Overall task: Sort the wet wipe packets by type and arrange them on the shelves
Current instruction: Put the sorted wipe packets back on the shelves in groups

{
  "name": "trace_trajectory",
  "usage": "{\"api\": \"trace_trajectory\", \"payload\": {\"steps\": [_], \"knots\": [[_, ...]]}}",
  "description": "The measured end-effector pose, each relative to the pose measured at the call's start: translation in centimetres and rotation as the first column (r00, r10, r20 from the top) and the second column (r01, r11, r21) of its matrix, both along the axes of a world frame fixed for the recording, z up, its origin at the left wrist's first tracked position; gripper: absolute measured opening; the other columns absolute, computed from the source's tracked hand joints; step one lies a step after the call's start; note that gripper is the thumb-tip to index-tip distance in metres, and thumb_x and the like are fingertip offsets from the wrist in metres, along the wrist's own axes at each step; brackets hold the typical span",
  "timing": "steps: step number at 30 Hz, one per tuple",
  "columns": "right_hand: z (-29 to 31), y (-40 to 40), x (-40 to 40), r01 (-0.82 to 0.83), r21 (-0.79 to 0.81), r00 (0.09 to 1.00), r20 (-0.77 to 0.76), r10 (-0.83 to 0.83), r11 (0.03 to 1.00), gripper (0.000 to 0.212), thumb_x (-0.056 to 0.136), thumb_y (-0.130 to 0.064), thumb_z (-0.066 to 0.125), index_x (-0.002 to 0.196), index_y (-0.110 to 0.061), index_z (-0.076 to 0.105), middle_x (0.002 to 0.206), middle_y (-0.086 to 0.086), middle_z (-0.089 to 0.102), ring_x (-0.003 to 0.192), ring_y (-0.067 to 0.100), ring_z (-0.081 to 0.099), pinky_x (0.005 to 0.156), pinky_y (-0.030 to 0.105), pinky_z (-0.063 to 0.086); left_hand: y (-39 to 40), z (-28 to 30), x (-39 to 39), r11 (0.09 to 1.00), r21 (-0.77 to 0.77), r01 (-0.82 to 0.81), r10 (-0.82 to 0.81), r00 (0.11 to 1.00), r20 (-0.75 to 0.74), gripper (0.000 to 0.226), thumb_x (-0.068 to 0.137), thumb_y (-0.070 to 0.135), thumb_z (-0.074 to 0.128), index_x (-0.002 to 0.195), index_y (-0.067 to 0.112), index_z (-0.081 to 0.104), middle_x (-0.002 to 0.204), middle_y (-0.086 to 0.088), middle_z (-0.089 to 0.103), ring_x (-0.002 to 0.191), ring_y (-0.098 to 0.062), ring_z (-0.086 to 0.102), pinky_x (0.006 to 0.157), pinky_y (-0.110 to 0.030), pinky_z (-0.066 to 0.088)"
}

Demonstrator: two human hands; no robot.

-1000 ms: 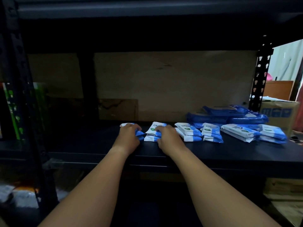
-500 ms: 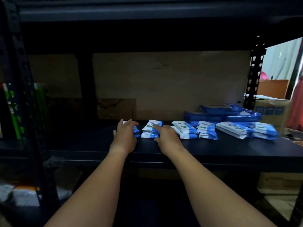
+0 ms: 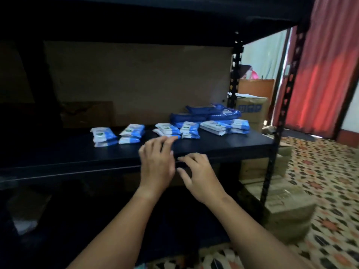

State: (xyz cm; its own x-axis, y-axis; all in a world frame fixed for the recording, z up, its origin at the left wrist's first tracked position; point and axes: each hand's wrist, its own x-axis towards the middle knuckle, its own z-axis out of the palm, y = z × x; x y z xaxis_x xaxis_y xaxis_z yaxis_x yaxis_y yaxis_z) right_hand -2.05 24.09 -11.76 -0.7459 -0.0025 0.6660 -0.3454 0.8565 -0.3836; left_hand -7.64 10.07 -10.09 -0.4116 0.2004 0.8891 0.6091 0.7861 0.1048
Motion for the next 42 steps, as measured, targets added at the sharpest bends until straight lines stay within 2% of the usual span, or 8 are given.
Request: {"api": "trace_trajectory", "payload": {"steps": [5,10,15,20,24,28,32,42], "knots": [[-4.9,7.6,5.5,0.185,-0.020,0.973,0.142,-0.180,0.983,0.037,0.094,-0.025,0.066,0.130,-0.018,0.064,0.120,0.000,0.059,0.118,0.017,0.049,0.104,0.023,0.038,9.2,-7.2,5.4,0.978,0.105,0.181,-0.196,0.968,0.157,0.053,0.085,0.014,0.067,0.135,0.025,0.055,0.127,0.002,0.056,0.119,-0.023,0.049,0.099,-0.043,0.041],[-11.9,17.5,11.9,0.435,-0.073,0.841,0.390,-0.376,0.898,0.037,0.093,-0.025,0.069,0.129,-0.021,0.064,0.119,0.003,0.063,0.114,0.021,0.057,0.090,0.015,0.033,17.2,-17.7,11.3,0.943,-0.015,0.332,-0.273,0.798,0.537,0.052,0.092,0.029,0.060,0.142,0.033,0.044,0.132,0.008,0.050,0.124,-0.019,0.042,0.102,-0.039,0.041],[-19.5,25.1,20.1,0.653,-0.116,0.632,0.628,-0.454,0.749,0.039,0.093,-0.021,0.070,0.131,-0.020,0.062,0.120,0.005,0.066,0.111,0.020,0.062,0.089,0.030,0.049,24.0,-28.1,17.7,0.855,-0.102,0.508,-0.204,0.511,0.835,0.059,0.093,0.030,0.052,0.149,0.032,0.033,0.145,0.006,0.039,0.134,-0.021,0.033,0.112,-0.037,0.030],[-26.8,28.8,24.9,0.792,-0.068,0.389,0.821,-0.416,0.606,0.046,0.094,-0.017,0.070,0.138,-0.016,0.056,0.128,0.007,0.063,0.111,0.021,0.061,0.090,0.030,0.049,27.6,-34.5,22.3,0.756,-0.169,0.633,-0.045,0.307,0.951,0.067,0.098,0.042,0.052,0.155,0.027,0.021,0.157,0.002,0.028,0.145,-0.024,0.023,0.117,-0.041,0.026],[-32.2,29.6,26.9,0.782,0.039,0.250,0.895,-0.370,0.622,0.055,0.088,-0.019,0.074,0.138,-0.019,0.052,0.132,0.008,0.059,0.119,0.024,0.058,0.097,0.035,0.050,28.8,-38.2,24.1,0.679,-0.237,0.695,0.148,0.186,0.971,0.117,0.076,0.073,0.065,0.159,0.024,0.000,0.163,-0.005,0.014,0.150,-0.032,0.011,0.121,-0.047,0.017],[-36.1,29.0,27.8,0.719,0.106,0.138,0.947,-0.291,0.686,0.052,0.083,-0.023,0.072,0.127,-0.031,0.043,0.127,0.006,0.048,0.118,0.027,0.047,0.093,0.040,0.048,29.7,-40.9,25.0,0.609,-0.372,0.700,0.249,0.277,0.928,0.146,0.058,0.089,0.064,0.157,0.014,-0.014,0.163,-0.010,0.004,0.150,-0.035,0.007,0.121,-0.050,0.011],[-38.7,28.6,27.8,0.735,0.052,0.170,0.951,-0.259,0.676,0.038,0.083,-0.023,0.061,0.110,-0.033,0.037,0.117,0.004,0.047,0.106,0.026,0.047,0.087,0.043,0.049,30.7,-42.1,25.2,0.596,-0.437,0.674,0.256,0.355,0.899,0.143,0.063,0.081,0.069,0.157,0.008,-0.010,0.160,-0.014,0.015,0.147,-0.034,0.017,0.122,-0.049,0.007],[-39.9,28.9,27.0,0.689,0.158,0.153,0.922,-0.355,0.707,0.053,0.088,-0.020,0.066,0.127,-0.027,0.030,0.115,0.008,0.049,0.108,0.029,0.050,0.079,0.040,0.052,31.4,-42.6,25.4,0.580,-0.494,0.648,0.244,0.440,0.864,0.135,0.061,0.079,0.068,0.156,0.005,0.009,0.155,-0.012,0.028,0.141,-0.030,0.029,0.122,-0.046,0.010]]}}
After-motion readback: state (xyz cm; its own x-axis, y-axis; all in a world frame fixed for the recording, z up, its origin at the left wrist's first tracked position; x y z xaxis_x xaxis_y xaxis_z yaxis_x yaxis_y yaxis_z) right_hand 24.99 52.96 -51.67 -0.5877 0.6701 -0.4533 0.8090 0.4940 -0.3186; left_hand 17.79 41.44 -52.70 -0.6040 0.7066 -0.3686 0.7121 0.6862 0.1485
